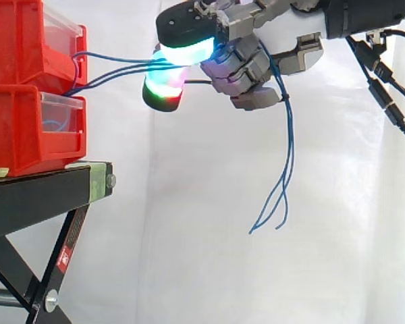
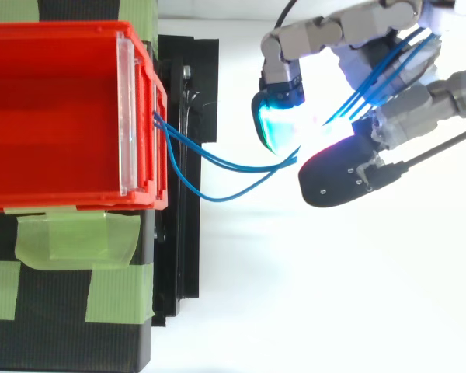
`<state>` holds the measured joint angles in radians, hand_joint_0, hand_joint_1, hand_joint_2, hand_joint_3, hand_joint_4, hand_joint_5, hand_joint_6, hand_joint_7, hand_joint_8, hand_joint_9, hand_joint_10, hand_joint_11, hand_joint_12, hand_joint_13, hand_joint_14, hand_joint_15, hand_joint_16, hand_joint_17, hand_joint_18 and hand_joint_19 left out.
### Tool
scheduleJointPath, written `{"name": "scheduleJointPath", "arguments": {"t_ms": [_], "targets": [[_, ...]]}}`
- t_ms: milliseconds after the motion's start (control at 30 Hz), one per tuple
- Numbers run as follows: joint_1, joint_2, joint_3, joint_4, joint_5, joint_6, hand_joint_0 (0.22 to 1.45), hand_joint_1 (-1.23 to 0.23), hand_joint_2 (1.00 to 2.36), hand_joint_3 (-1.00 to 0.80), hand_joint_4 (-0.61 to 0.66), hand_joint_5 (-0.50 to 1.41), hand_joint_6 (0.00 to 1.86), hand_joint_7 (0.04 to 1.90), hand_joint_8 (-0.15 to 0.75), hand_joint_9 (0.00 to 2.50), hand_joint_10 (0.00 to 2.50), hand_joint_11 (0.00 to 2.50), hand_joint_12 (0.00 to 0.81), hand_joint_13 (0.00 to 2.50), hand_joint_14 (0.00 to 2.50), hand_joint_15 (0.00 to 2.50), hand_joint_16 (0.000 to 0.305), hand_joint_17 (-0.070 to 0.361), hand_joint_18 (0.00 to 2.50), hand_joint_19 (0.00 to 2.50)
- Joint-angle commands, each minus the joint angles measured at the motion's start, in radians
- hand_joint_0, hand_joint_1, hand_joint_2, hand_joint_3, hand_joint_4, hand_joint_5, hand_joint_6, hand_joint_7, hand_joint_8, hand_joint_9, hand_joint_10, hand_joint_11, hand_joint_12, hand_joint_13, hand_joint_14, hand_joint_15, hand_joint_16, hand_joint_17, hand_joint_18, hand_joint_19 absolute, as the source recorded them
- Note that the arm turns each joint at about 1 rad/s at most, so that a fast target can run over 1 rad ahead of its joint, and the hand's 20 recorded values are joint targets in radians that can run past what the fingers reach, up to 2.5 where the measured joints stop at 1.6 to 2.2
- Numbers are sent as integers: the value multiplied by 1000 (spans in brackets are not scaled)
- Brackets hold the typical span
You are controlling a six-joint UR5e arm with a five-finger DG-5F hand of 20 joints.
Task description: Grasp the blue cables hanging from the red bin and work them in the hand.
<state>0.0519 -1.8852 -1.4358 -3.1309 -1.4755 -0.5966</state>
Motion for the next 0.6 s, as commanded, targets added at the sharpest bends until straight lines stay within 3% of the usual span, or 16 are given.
{"name": "scheduleJointPath", "arguments": {"t_ms": [0,267,567], "targets": [[0,0,0,0,0,1,986,-635,1020,-39,120,413,7,1412,403,748,2500,2500,438,723,2500,2169,50,112,1253,1325],[0,0,0,0,0,3,1029,-695,1009,241,142,375,7,1401,416,681,2500,2500,451,687,2500,2166,55,123,1165,1173],[-1,0,0,0,0,3,957,-694,1226,184,125,303,0,1477,420,499,2500,2500,459,566,2500,2119,57,129,1015,1143]]}}
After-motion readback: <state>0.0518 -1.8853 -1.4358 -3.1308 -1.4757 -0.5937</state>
